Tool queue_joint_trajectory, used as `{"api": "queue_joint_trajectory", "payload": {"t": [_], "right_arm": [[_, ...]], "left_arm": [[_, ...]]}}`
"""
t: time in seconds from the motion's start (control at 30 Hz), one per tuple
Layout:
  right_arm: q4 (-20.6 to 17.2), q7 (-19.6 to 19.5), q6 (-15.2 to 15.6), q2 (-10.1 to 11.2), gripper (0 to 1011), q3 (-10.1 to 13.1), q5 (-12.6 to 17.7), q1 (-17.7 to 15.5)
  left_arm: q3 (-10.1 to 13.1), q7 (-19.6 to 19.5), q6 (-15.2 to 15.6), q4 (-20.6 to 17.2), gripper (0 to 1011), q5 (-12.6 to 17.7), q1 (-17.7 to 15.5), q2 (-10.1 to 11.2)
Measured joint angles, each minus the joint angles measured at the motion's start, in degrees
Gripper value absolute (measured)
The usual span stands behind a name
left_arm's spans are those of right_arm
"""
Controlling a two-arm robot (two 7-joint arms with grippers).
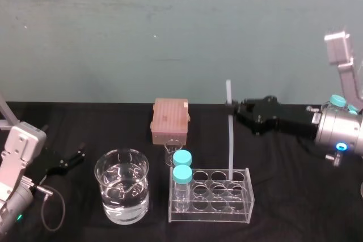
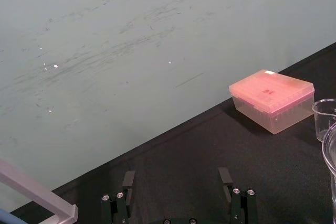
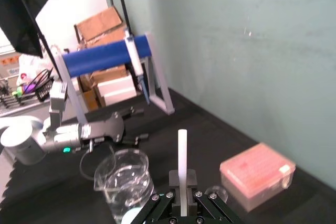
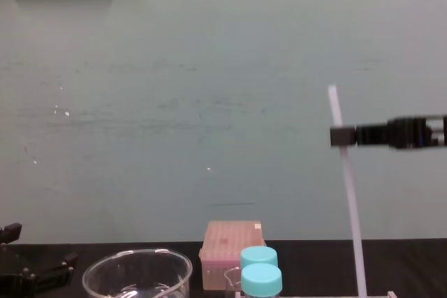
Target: Pick up the stirring rod with one hand, then place it down.
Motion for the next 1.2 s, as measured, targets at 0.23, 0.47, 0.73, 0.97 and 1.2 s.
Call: {"api": "queue_joint_trajectory", "payload": {"t": [0.23, 0.47, 0.73, 0.97, 1.2], "right_arm": [[-0.78, -0.86, -2.14, 0.01, 67, 1.05, 0.68, 1.49], [-1.32, -1.75, -3.26, -0.59, 67, 1.69, 1.00, 3.23], [-1.50, -3.65, -3.32, -1.87, 67, 1.83, 0.99, 5.32], [-0.93, -4.08, -3.57, -2.51, 67, 1.64, 0.38, 6.64], [-0.54, -4.06, -3.61, -2.88, 67, 1.27, -0.07, 7.38]], "left_arm": [[0.00, 0.00, 0.00, 0.00, 1005, 0.00, 0.00, 0.00], [0.00, 0.00, 0.00, 0.00, 1005, 0.00, 0.00, 0.00], [0.00, 0.00, 0.00, 0.00, 1005, 0.00, 0.00, 0.00], [0.00, 0.00, 0.00, 0.00, 1005, 0.00, 0.00, 0.00], [0.00, 0.00, 0.00, 0.00, 1005, 0.00, 0.00, 0.00]]}}
